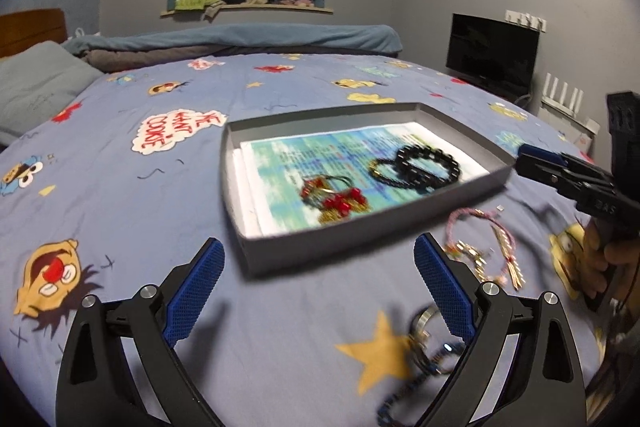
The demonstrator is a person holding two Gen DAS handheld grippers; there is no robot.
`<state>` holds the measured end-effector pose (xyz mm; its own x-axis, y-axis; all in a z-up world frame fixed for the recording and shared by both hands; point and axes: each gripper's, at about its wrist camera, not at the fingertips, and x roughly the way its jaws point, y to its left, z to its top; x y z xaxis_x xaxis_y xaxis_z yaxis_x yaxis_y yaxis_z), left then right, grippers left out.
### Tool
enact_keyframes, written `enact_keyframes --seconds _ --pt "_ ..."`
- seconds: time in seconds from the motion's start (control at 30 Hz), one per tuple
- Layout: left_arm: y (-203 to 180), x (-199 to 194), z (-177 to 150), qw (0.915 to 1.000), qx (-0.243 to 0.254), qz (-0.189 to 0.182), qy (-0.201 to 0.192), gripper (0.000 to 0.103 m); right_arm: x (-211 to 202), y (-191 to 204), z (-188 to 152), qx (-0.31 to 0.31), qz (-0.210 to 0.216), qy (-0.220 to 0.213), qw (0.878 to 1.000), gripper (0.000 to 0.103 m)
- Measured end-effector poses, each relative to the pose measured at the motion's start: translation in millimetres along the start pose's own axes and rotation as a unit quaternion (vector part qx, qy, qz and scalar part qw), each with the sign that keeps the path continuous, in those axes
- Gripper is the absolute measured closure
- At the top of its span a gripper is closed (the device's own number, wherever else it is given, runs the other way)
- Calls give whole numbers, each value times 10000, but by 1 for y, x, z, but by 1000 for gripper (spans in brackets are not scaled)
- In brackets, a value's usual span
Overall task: Organize jewelry
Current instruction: 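Grasp the blue beaded bracelet with the left gripper while the right gripper approaches the pink string bracelet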
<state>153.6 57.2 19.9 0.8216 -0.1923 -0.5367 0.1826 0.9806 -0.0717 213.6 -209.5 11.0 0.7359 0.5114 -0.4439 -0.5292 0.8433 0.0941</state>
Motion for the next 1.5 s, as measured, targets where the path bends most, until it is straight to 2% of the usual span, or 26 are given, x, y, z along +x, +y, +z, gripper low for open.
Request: enact_keyframes --seconds 0.37,0.67,0.73,0.9,1.03,1.07,1.17,1.27,1.5 --pt "-43 -18 -33 9974 582 -324 276 8 -9 7 -10 -14 111 76 9999 48" --pt "-44 -28 -50 9954 736 -459 418 10 -15 14 -20 -91 222 209 9995 48" --pt "-42 -29 -53 9949 744 -490 464 13 -14 14 -22 -96 242 258 9993 48" --pt "-40 -24 -59 9928 725 -640 710 37 -12 18 -25 -140 275 364 9989 48" --pt "-46 -21 -63 9898 832 -772 861 51 -9 19 -28 -141 294 508 9982 48" --pt "-47 -21 -64 9895 861 -769 873 57 -7 20 -29 -147 299 556 9979 48" --pt "-49 -24 -64 9888 936 -787 856 86 -3 21 -29 -168 278 640 9974 48" --pt "-48 -28 -65 9889 977 -785 802 89 0 21 -29 -173 279 719 9969 48" --pt "-41 -47 -57 9920 874 -824 398 89 5 14 -20 108 374 772 9963 50"
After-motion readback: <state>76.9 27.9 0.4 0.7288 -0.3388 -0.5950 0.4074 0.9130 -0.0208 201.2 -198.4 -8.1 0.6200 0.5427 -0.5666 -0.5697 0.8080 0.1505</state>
